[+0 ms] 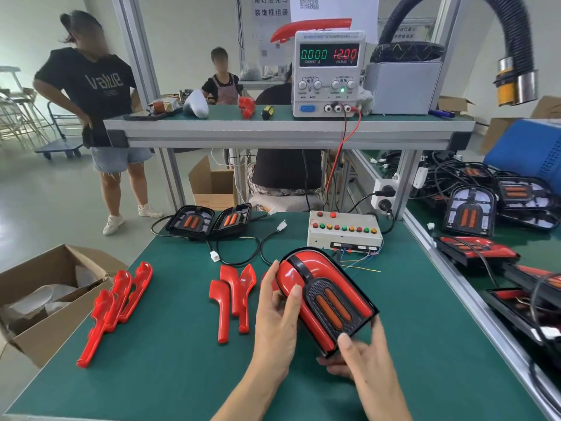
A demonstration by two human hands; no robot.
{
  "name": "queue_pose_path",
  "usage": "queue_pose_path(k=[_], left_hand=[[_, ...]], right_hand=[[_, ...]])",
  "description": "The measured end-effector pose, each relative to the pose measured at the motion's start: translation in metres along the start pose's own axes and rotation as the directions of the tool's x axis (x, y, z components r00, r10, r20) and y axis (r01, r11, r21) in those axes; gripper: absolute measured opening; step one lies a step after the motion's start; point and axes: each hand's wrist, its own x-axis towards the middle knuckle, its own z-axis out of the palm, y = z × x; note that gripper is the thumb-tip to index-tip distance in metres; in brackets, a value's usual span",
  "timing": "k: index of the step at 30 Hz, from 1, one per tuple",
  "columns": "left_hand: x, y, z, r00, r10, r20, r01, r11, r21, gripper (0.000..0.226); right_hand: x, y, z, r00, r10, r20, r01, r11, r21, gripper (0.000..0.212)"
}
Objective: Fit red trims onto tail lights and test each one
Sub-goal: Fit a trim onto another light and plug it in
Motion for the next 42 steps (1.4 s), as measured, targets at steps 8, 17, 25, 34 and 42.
queue_pose_path(k=[8,17,25,34,42], left_hand=[[-0.012,-0.001,0.007,0.998,0.053,-0.013,-0.052,0.997,0.055,0.046],[-0.020,-0.003,0.004,0.998,-0.052,-0.040,0.055,0.994,0.096,0.046],[-0.023,0.000,0.002,0.992,-0.111,-0.056,0.116,0.988,0.106,0.048],[-0.029,0.001,-0.006,0.991,-0.135,-0.001,0.124,0.902,0.413,0.077],[-0.025,0.012,0.001,0.956,0.016,-0.293,0.218,0.629,0.746,0.035]], right_hand=[[-0.011,0.004,0.014,0.990,-0.053,-0.133,0.079,0.977,0.198,0.129],[-0.011,0.004,0.018,0.990,-0.067,-0.125,0.081,0.990,0.114,0.131],[-0.011,0.000,0.012,0.980,-0.119,-0.162,0.120,0.993,0.000,0.064],[-0.007,0.007,0.010,0.978,-0.151,-0.140,0.165,0.982,0.089,0.065],[-0.007,0.010,0.011,0.976,-0.161,-0.146,0.174,0.982,0.079,0.066]])
